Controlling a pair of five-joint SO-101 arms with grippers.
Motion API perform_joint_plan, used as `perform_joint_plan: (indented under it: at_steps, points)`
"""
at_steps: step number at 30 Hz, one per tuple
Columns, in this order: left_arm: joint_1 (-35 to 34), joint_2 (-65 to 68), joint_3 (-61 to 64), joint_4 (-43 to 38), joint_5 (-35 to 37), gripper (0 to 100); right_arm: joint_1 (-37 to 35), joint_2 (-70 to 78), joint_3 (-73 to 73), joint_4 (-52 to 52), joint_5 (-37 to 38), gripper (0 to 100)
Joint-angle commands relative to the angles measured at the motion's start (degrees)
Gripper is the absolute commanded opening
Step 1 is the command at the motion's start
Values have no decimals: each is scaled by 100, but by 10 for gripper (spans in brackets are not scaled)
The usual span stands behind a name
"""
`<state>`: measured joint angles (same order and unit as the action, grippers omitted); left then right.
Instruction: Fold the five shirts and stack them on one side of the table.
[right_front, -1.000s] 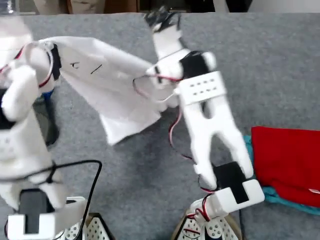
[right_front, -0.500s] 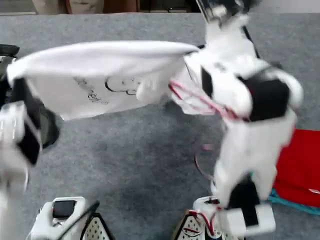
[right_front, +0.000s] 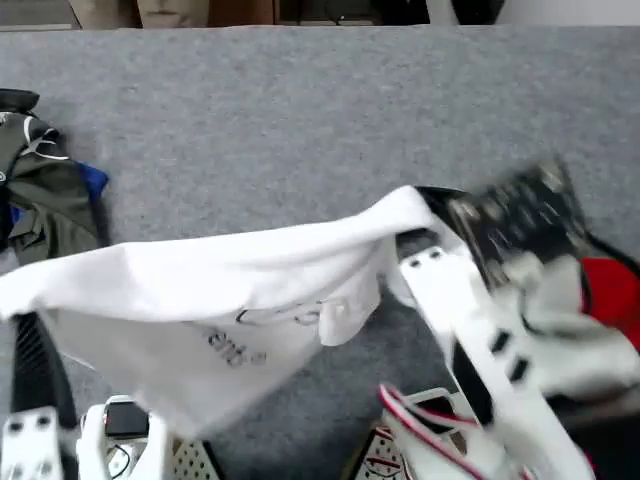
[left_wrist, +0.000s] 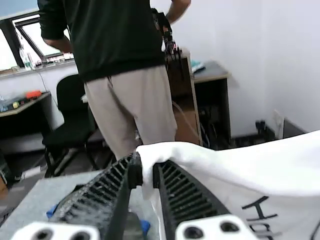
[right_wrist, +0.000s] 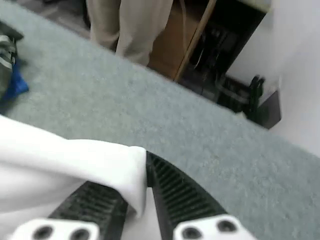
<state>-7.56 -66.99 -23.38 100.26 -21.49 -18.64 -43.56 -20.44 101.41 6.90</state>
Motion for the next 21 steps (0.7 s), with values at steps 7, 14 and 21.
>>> perform_joint_plan:
  at_steps: [7,14,21]
  points:
    - [-18,215,4949,-3455,-141,19,-57,3055,2299,-3587,53,5]
    - [-18,734,9046,-8281,-695,19,171,6923,980,-5363,18,7]
    - [-211,1692,8967,-8589,-1029,19,523,9305,-2607,-3675,-659,238]
